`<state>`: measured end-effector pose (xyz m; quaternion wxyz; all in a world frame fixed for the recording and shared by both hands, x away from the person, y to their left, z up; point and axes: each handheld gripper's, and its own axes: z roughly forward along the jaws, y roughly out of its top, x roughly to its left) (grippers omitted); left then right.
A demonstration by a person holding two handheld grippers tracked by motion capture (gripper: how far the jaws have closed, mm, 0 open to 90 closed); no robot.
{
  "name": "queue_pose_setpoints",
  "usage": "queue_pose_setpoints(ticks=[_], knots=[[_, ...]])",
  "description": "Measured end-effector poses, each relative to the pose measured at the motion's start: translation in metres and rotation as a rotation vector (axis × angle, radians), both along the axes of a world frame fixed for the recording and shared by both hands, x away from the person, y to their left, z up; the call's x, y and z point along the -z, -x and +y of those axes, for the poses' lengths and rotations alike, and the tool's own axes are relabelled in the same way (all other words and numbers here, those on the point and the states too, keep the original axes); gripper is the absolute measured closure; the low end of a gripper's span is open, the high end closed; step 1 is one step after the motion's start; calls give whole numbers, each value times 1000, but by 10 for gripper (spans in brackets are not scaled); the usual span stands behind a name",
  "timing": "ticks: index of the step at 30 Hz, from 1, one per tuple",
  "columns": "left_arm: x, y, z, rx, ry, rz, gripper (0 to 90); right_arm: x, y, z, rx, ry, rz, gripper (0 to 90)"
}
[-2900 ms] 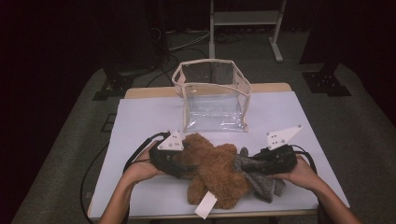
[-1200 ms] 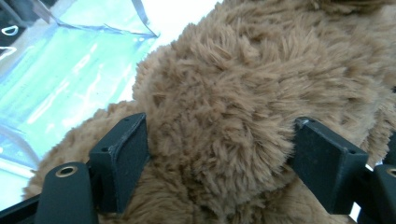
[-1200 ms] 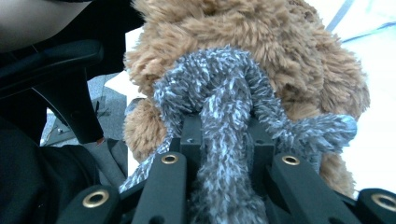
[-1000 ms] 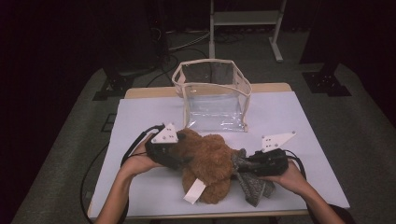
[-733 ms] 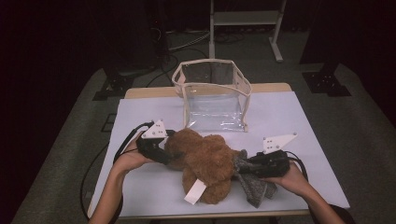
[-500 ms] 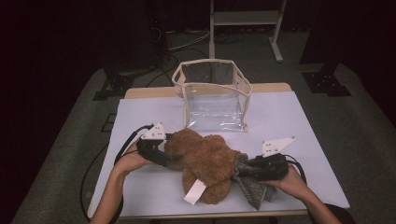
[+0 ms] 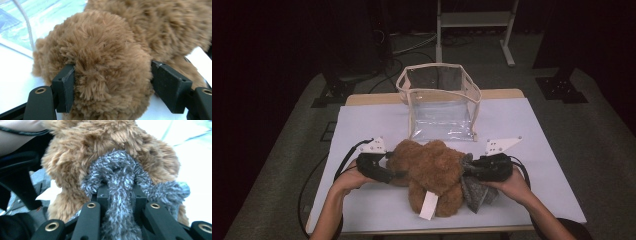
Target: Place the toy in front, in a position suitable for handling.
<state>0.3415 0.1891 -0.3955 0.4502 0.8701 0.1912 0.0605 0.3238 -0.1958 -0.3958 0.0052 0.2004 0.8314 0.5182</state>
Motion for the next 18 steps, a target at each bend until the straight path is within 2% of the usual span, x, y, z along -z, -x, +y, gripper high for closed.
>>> queue_pose_setpoints(ticks=[3, 6, 12, 15, 18], knots=[[-2, 6, -4, 13, 21, -4, 257, -3, -10, -6, 30, 8, 3, 740], [-4, 11, -11, 36, 24, -18, 257, -2, -19, -15, 49, 8, 17, 741], [-8, 19, -33, 92, 12, -39, 257, -4, -19, -28, 54, 7, 31, 743], [-8, 21, -33, 89, 6, -46, 257, -4, -18, -32, 61, 6, 32, 743], [-9, 22, -28, 71, -18, -67, 256, -2, -17, -31, 59, 1, 31, 743]])
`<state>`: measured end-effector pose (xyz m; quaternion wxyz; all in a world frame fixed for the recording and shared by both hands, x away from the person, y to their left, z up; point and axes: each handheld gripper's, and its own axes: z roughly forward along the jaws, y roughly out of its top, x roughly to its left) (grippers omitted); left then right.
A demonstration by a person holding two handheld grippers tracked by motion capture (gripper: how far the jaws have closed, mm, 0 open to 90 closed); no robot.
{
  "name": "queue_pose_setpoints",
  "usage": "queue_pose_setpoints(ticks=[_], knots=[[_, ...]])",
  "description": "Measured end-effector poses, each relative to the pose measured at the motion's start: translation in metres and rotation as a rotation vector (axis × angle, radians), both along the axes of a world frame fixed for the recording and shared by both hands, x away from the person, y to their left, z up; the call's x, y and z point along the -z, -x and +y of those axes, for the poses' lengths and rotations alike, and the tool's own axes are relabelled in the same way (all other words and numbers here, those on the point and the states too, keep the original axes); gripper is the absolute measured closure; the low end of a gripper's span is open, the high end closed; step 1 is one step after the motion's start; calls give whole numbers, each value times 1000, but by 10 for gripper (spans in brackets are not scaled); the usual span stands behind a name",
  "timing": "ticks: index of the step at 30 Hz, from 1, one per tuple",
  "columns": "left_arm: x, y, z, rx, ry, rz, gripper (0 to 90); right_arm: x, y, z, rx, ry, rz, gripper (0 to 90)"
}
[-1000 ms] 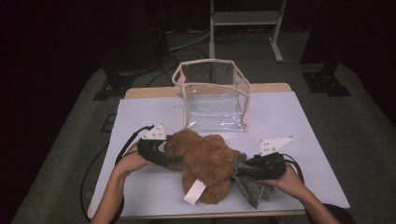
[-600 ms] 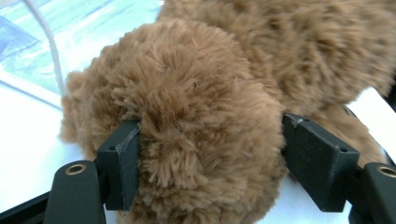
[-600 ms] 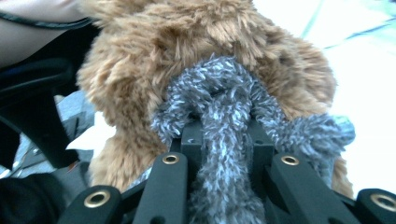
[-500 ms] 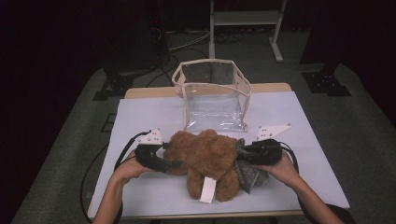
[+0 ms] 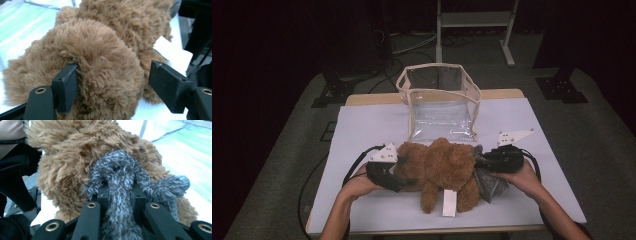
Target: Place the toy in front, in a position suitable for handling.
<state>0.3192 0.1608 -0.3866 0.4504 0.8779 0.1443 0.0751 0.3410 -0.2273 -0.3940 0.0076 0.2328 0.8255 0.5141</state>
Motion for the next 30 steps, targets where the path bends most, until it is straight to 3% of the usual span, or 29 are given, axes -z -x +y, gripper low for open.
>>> queue_pose_setpoints(ticks=[4, 15, 18, 21, 22, 24, 27, 30], knots=[[-3, -3, 12, -59, -43, -46, 245, 0, 2, 1, -1, 12, -6, 740], [-1, -15, 29, -107, -24, -99, 170, 6, 6, -4, 5, 19, -1, 726], [1, -20, 30, -107, -21, -89, 143, 8, 6, -6, 8, 14, 5, 725], [7, -25, 28, -92, -30, -53, 136, 8, 5, -3, -1, 12, 5, 726], [11, -27, 27, -82, -24, -21, 139, 8, 4, -1, -4, 13, 4, 727], [16, -26, 24, -76, -22, -1, 181, 8, 1, 2, -10, 10, 7, 727], [18, -24, 23, -77, 37, 41, 264, 8, -3, 7, -19, 12, 11, 732], [16, -19, 23, -66, 40, 56, 320, 7, -4, 7, -22, -10, 21, 741]])
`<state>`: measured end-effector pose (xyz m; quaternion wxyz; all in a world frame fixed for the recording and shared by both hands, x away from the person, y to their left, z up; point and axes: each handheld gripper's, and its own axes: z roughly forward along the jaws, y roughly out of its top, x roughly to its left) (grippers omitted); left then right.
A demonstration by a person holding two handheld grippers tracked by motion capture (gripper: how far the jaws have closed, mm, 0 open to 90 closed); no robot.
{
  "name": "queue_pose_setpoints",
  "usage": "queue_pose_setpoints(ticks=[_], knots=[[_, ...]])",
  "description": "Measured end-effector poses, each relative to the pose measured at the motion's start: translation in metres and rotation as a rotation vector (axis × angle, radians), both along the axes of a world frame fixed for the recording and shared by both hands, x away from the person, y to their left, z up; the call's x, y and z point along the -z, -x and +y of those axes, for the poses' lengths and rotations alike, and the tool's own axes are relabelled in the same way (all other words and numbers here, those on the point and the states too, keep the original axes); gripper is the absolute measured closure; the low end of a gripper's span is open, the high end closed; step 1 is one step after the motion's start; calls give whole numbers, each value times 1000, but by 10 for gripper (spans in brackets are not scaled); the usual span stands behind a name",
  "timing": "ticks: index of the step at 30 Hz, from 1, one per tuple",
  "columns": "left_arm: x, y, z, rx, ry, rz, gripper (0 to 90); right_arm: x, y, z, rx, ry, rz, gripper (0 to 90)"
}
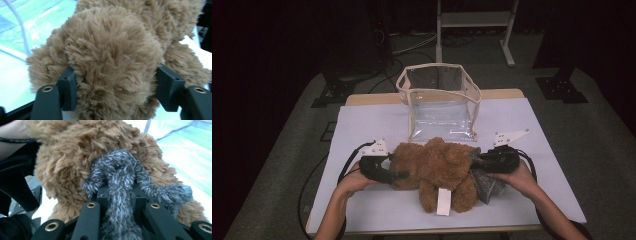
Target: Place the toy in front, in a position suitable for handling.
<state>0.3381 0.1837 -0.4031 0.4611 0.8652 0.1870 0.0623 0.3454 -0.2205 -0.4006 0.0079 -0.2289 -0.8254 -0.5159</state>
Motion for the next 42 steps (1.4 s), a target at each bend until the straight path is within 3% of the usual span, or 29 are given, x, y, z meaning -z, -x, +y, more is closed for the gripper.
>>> queue_pose_setpoints(ticks=[6, 12, 16, 20, 27, 36, 42], knots=[[-9, 8, -12, 36, 4, -13, 340, -13, 5, 2, -22, -17, -25, 746], [-6, 13, -25, 64, 37, 6, 340, -19, 8, -6, -13, -5, -33, 746], [-5, 15, -29, 75, 24, -7, 339, -16, 11, -15, 0, -1, -30, 747], [-8, 15, -29, 57, -22, -47, 318, -10, 12, -24, 19, 21, -13, 747], [-11, 15, -23, 26, -40, -78, 251, 2, 17, -55, 55, 49, 33, 744], [-18, 17, -19, 3, -54, -100, 206, 11, 27, -96, 155, 124, 45, 736], [-23, 21, -14, -20, -29, -115, 184, 17, 33, -117, 195, 161, 68, 704]])
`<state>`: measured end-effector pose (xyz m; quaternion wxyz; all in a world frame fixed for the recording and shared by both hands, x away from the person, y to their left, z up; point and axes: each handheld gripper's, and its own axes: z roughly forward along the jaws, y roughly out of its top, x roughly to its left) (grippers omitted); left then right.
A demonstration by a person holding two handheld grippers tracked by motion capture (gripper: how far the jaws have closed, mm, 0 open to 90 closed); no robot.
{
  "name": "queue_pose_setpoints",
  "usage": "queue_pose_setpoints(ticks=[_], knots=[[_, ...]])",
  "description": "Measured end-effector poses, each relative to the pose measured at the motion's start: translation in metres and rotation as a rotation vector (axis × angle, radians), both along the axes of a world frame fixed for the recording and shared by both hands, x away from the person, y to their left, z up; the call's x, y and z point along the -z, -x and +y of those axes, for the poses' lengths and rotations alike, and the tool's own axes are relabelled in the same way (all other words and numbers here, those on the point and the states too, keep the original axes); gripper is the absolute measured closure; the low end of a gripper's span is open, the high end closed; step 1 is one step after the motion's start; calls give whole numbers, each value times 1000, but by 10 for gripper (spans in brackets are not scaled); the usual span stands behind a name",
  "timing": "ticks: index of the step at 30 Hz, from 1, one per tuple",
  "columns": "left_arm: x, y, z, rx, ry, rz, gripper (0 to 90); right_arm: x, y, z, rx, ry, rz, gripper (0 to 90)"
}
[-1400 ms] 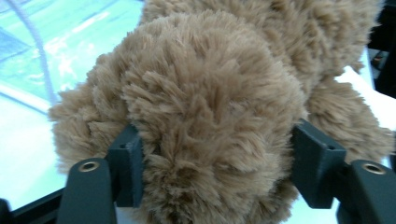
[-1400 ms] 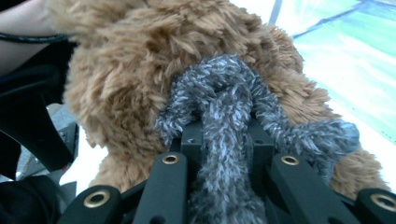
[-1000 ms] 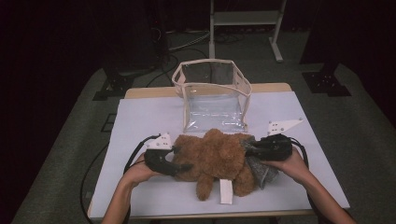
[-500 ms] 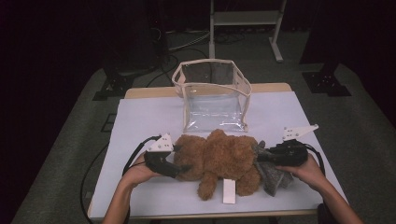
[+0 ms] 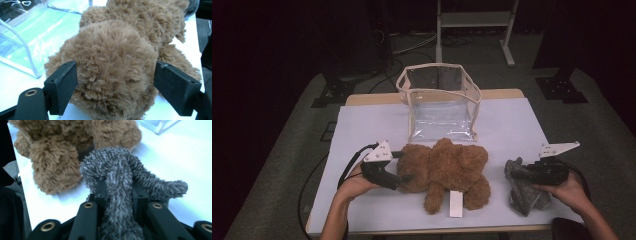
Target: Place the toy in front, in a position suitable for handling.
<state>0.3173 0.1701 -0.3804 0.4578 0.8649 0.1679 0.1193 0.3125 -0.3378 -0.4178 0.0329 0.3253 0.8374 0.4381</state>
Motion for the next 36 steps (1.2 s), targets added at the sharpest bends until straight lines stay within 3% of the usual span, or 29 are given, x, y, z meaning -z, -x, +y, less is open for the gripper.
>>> queue_pose_setpoints(ticks=[9, 20, 29, 36], knots=[[1, 8, 15, -43, 46, -7, 159, 0, -4, -10, 16, 21, 45, 515], [-3, 12, 29, -90, 54, -17, 124, -32, -14, -11, -5, 13, 9, 430], [0, 14, 35, -120, 45, -5, 97, -70, -44, 17, -102, 55, -43, 376], [-3, 15, 41, -133, 53, -10, 91, -102, -71, 54, -194, 69, -86, 358]])
